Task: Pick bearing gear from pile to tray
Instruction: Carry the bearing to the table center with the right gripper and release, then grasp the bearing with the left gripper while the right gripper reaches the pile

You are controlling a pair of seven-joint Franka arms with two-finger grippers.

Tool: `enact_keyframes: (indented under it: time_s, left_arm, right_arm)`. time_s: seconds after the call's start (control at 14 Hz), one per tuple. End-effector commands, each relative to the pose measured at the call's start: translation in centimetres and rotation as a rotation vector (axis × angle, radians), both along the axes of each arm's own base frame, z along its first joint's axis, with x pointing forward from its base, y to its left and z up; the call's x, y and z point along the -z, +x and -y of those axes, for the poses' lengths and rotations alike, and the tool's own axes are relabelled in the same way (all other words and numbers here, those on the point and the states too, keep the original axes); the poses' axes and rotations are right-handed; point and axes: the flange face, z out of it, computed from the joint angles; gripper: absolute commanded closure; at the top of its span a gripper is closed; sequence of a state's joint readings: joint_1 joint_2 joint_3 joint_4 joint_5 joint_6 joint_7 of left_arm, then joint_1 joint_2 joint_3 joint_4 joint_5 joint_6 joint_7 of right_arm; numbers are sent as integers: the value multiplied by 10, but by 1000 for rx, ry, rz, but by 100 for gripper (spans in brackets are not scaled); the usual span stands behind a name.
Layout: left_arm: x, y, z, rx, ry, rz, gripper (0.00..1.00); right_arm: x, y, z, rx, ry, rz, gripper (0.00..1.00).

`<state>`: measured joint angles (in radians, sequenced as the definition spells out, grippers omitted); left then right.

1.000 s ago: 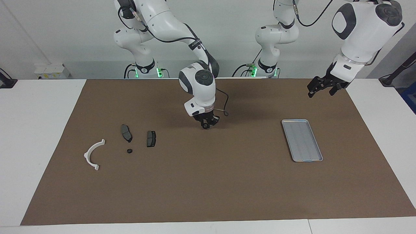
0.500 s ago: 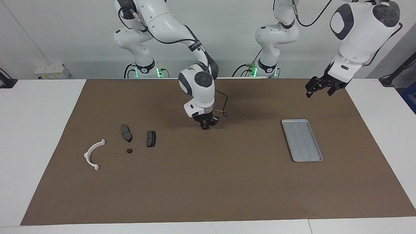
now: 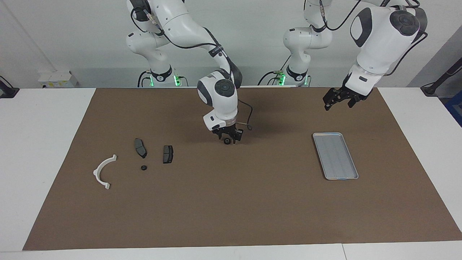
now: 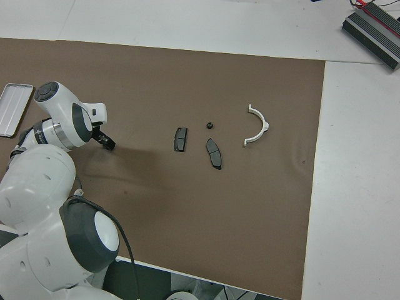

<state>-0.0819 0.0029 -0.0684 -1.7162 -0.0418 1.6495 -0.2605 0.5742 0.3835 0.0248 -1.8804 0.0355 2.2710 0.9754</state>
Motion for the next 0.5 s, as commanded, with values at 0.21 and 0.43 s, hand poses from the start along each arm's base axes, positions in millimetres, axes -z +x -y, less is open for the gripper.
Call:
enact_keyframes:
  time_s: [0.21, 0.43]
  left_arm:
    - [42, 12, 74, -114, -6, 11, 0]
    - [71, 8, 143, -173, -16, 30, 0]
  right_arm:
    - [-58, 68, 141, -196, 23, -35, 18]
    - [-69, 90, 243, -363, 34, -31, 17]
